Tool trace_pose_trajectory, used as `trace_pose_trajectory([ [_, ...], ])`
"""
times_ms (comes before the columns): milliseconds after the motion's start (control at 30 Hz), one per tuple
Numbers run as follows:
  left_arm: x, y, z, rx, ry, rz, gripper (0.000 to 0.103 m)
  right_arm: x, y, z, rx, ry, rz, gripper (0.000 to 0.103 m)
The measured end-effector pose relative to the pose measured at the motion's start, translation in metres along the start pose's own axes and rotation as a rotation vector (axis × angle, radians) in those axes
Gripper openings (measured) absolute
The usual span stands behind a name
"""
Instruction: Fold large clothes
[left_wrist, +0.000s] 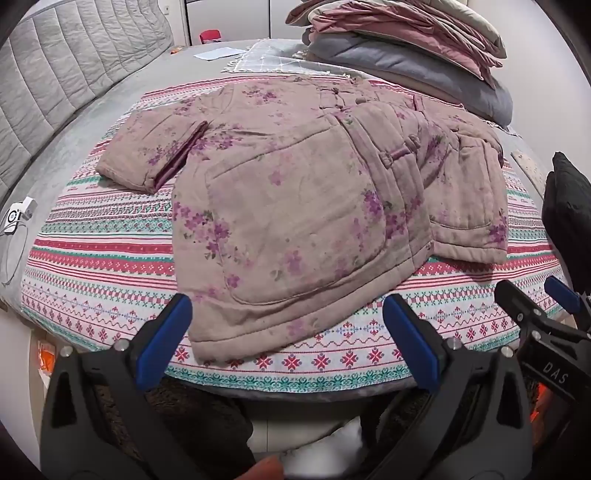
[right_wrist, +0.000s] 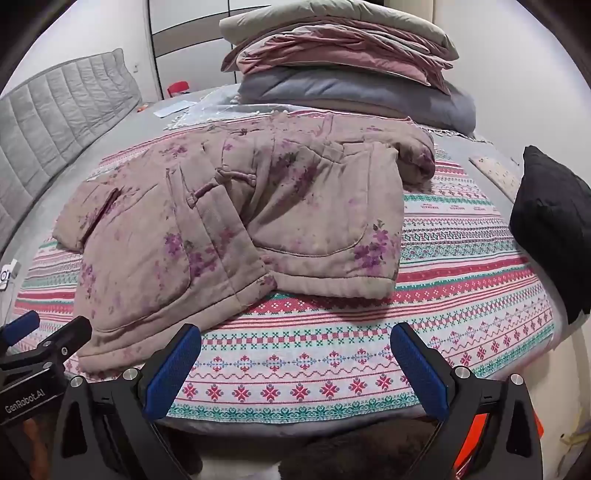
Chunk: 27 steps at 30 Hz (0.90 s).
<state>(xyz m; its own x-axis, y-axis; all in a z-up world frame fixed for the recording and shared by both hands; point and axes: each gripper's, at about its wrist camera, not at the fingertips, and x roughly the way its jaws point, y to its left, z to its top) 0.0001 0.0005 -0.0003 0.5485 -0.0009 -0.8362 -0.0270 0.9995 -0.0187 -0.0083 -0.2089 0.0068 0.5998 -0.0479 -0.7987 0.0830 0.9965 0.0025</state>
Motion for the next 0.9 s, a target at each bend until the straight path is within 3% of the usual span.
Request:
trace_pose_trajectory([
  [900,0.0083,0.0012,-0.0002,-0.014,0.038,-0.038,0.102,0.0029,-0.0037,-0.0025,0.023,0.005,0.004,0.103],
])
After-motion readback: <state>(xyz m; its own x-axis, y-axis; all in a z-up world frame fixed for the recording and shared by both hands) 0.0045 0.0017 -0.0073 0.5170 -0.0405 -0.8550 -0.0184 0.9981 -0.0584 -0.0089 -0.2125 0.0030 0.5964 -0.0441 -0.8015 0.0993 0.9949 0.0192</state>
